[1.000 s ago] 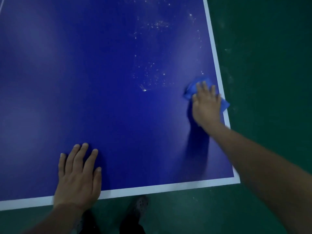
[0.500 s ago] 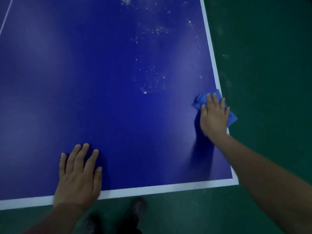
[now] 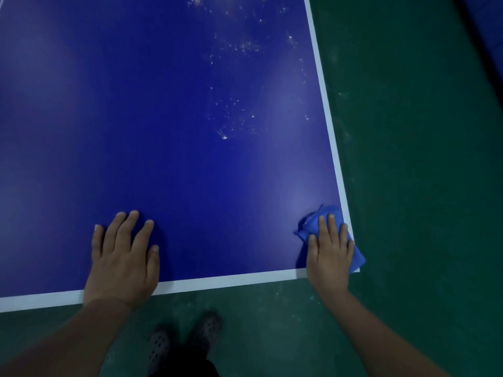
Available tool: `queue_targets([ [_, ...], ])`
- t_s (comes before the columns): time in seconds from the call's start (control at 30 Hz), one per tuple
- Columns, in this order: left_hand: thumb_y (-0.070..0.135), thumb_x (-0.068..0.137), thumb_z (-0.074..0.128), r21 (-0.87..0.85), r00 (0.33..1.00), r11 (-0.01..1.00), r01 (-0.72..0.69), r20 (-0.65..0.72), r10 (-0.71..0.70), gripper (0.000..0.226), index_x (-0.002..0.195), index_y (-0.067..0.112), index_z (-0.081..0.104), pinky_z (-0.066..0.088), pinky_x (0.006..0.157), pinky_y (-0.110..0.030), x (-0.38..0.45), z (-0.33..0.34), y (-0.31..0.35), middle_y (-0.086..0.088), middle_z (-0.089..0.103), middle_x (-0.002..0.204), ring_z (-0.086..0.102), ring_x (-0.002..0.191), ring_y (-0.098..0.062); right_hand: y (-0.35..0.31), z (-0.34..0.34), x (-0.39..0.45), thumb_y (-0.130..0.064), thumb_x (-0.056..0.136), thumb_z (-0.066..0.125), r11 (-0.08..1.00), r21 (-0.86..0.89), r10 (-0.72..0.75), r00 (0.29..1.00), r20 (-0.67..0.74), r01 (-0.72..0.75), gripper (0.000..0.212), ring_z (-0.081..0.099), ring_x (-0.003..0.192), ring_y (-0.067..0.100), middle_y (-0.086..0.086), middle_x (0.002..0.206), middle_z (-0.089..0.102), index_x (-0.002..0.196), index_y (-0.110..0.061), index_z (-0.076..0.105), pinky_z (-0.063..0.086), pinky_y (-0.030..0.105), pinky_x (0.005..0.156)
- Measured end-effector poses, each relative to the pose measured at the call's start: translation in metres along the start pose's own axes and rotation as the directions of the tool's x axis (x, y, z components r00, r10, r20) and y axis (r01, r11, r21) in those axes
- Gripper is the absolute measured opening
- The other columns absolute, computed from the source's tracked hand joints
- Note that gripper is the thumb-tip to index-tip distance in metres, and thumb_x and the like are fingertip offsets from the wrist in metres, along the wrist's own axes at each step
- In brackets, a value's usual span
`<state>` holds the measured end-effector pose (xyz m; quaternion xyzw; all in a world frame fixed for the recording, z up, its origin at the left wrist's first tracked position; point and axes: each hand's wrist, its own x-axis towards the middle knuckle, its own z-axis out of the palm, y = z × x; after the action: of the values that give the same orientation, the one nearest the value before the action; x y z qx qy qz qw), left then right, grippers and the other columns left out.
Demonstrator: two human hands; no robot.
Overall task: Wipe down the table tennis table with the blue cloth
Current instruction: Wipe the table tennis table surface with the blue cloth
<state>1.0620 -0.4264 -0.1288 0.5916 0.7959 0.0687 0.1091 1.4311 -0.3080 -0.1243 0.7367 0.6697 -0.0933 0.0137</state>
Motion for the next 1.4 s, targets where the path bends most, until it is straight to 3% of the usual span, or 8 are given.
queue_targets([
  [0.23,0.04,0.099,0.024,-0.027,1.0,1.0,-0.001,-0.006,0.001,0.062,0.144,0.006,0.048,0.005,0.124,-0.055,0.0,-0.001,-0.001,-0.018,0.034,0.156,0.018,0.151,-0.033,-0.082,-0.006,0.069,-0.039,0.107,0.028,0.976,0.081,0.206,0.978,-0.033,-0.203,0.055,0.007,0.154,0.032,-0.003,0.168,0.012,0.159,-0.028,0.018,0.006,0.057,0.122],
  [0.43,0.04,0.097,0.025,-0.064,1.0,0.998,-0.005,-0.023,0.003,0.062,0.143,0.005,0.048,0.004,0.124,-0.055,-0.002,-0.002,0.001,-0.019,0.033,0.156,0.018,0.15,-0.033,-0.139,0.015,-0.024,-0.045,0.103,0.023,0.946,-0.007,-0.324,0.946,0.032,0.324,0.055,0.016,0.153,0.031,-0.003,0.164,0.026,0.155,-0.028,0.033,0.011,0.054,0.121],
  [0.63,0.04,0.097,0.026,-0.059,1.0,0.998,-0.009,-0.006,0.009,0.061,0.144,0.006,0.047,0.002,0.124,-0.054,-0.002,-0.001,0.0,-0.019,0.033,0.156,0.018,0.15,-0.034,-0.036,0.007,-0.023,-0.053,0.095,0.012,1.0,-0.018,-0.006,1.0,0.022,0.006,0.068,0.013,0.153,0.028,-0.006,0.165,0.023,0.156,-0.029,0.032,0.008,0.052,0.123],
  [0.93,0.041,0.098,0.027,-0.01,1.0,1.0,-0.018,0.0,0.018,0.064,0.144,0.004,0.05,0.007,0.123,-0.056,-0.002,-0.001,0.001,-0.019,0.037,0.155,0.023,0.15,-0.035,-0.034,-0.009,0.046,-0.042,0.106,0.027,0.993,0.008,0.12,0.993,0.014,-0.12,0.055,0.002,0.154,0.026,-0.007,0.168,0.007,0.159,-0.033,0.017,0.001,0.054,0.123],
  [1.1,0.04,0.095,0.03,0.017,1.0,1.0,-0.006,-0.022,0.006,0.063,0.139,0.001,0.054,0.013,0.122,-0.057,-0.001,0.003,-0.002,-0.019,0.042,0.152,0.03,0.147,-0.035,-0.061,-0.017,0.112,-0.042,0.106,0.027,0.999,-0.007,-0.035,0.999,0.034,0.036,0.055,0.003,0.154,0.028,-0.006,0.168,0.008,0.159,-0.031,0.017,0.004,0.055,0.122],
  [1.23,0.042,0.096,0.029,0.078,0.998,0.995,0.057,-0.042,-0.054,0.065,0.135,-0.001,0.059,0.017,0.121,-0.057,-0.002,0.004,0.001,-0.018,0.044,0.152,0.03,0.147,-0.032,-0.068,-0.028,0.165,-0.048,0.102,0.016,0.891,-0.069,-0.441,0.892,0.099,0.448,0.059,0.009,0.154,0.029,-0.006,0.167,0.016,0.158,-0.029,0.025,0.006,0.053,0.122],
  [1.33,0.047,0.098,0.024,0.098,0.967,0.962,0.253,-0.063,-0.248,0.068,0.14,0.003,0.054,0.006,0.123,-0.051,0.0,0.001,0.032,-0.016,0.037,0.157,0.016,0.152,-0.024,-0.05,-0.038,0.214,-0.049,0.101,0.016,0.764,-0.076,-0.631,0.767,0.12,0.64,0.061,0.016,0.153,0.03,-0.004,0.165,0.024,0.155,-0.027,0.034,0.013,0.055,0.122],
  [1.4,0.051,0.098,0.019,0.015,0.869,0.873,0.488,-0.106,-0.484,0.073,0.148,0.005,0.045,-0.002,0.123,-0.047,0.004,0.004,0.073,-0.016,0.025,0.163,0.007,0.155,-0.027,-0.044,-0.041,0.232,-0.05,0.1,0.014,0.834,-0.083,-0.538,0.838,0.091,0.545,0.064,0.016,0.153,0.03,-0.002,0.165,0.024,0.155,-0.025,0.033,0.014,0.055,0.122],
])
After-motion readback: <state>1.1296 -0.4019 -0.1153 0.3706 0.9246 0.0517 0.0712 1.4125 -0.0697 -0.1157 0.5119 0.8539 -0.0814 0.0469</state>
